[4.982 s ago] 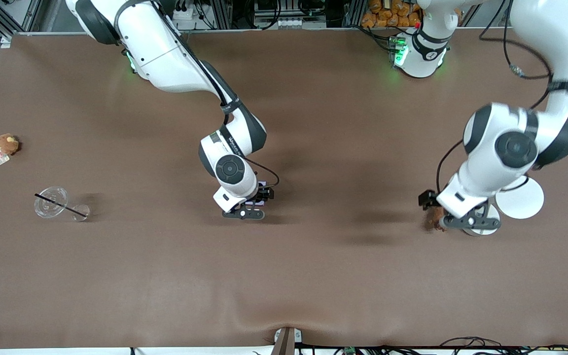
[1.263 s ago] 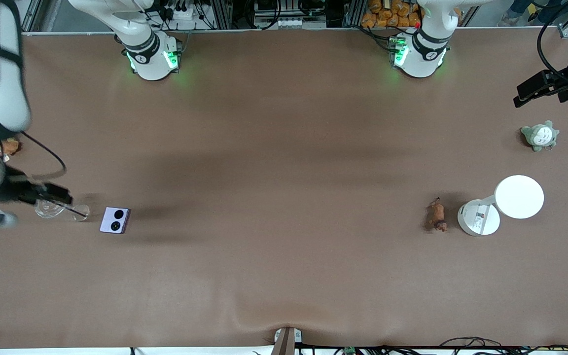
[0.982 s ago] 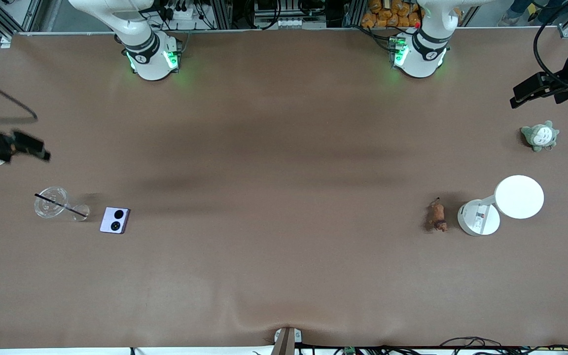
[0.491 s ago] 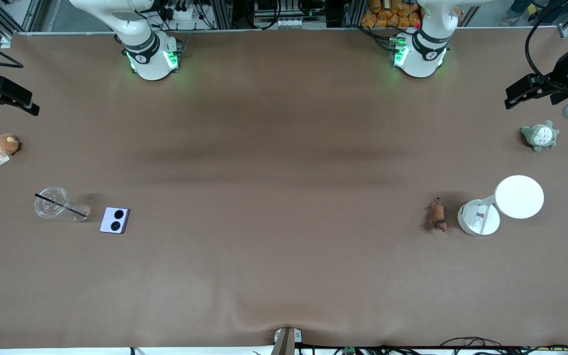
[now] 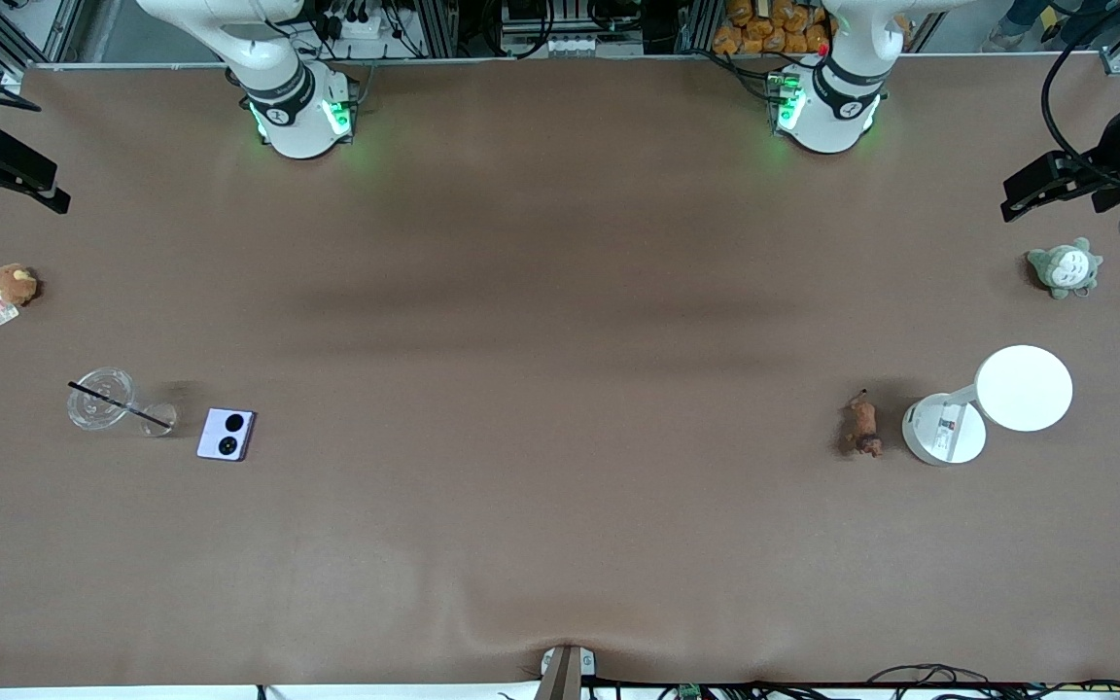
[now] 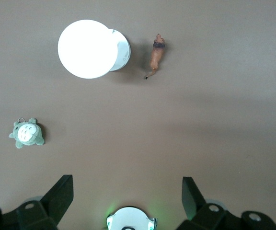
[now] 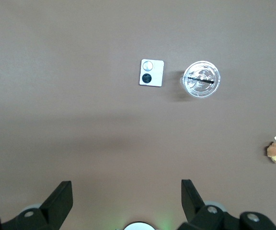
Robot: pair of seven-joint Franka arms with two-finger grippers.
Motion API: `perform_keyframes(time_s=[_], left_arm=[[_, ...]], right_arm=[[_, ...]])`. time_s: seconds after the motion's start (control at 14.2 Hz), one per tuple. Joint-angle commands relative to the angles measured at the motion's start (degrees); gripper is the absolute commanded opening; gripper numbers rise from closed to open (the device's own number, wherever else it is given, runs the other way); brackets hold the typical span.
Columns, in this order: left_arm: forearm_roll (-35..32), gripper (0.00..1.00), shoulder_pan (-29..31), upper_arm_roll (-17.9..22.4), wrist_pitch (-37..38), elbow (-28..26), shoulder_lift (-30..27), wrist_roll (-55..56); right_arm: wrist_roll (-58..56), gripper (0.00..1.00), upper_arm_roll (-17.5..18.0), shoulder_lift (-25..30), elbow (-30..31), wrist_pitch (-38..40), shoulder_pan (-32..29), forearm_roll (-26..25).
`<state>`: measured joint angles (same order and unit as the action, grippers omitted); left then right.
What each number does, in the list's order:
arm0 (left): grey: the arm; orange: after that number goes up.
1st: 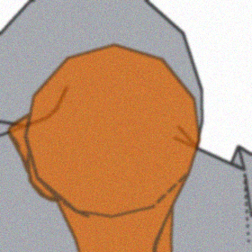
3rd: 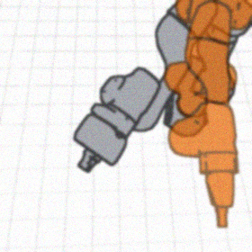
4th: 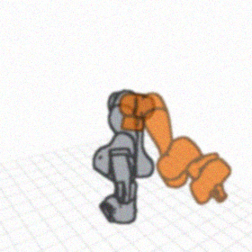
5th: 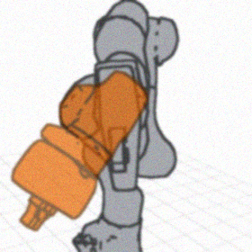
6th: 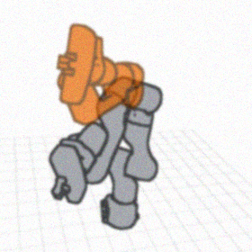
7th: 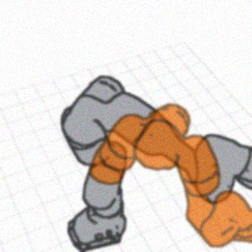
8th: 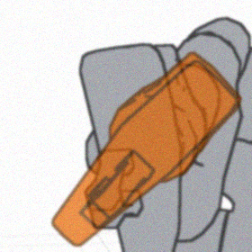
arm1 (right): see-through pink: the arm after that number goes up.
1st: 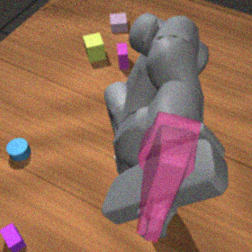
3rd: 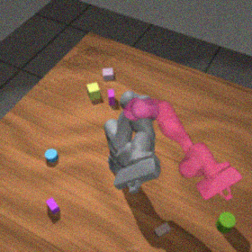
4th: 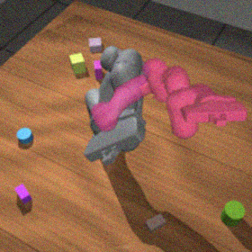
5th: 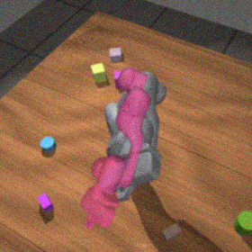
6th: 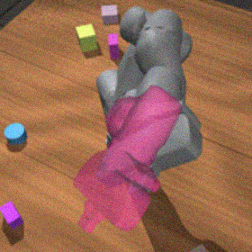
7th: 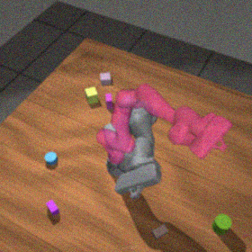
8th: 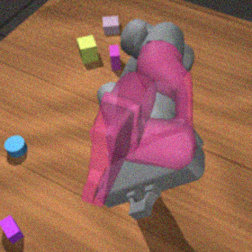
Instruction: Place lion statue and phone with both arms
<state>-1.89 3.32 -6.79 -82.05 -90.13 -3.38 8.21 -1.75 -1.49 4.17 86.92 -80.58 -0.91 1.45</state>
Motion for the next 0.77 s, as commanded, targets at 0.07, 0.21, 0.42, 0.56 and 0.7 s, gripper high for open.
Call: perform_keyframes(time_s=[0.07,0.21,0.42,0.56,0.7], left_arm=[[-1.1,1.00,0.3,-0.4,0.4,1.4,0.9,0.4],[-1.1,1.00,0.3,-0.5,0.4,1.4,0.9,0.5],[-0.7,1.00,0.3,-0.5,0.5,1.4,0.9,1.4],[-0.3,1.00,0.3,-0.5,0.5,1.4,0.9,2.8],[-0.2,1.00,0.2,-0.5,0.5,1.4,0.9,4.3]], right_arm=[[0.8,1.00,0.4,0.0,0.4,0.5,-0.8,-1.0],[0.8,1.00,0.4,-0.1,0.6,0.5,-1.0,-1.0],[0.7,1.00,0.4,-0.1,1.1,0.9,-1.5,-1.0],[0.7,1.00,0.4,-0.1,1.3,1.3,-2.0,-1.0],[0.7,1.00,0.4,-0.1,1.4,1.0,-2.1,-1.0]])
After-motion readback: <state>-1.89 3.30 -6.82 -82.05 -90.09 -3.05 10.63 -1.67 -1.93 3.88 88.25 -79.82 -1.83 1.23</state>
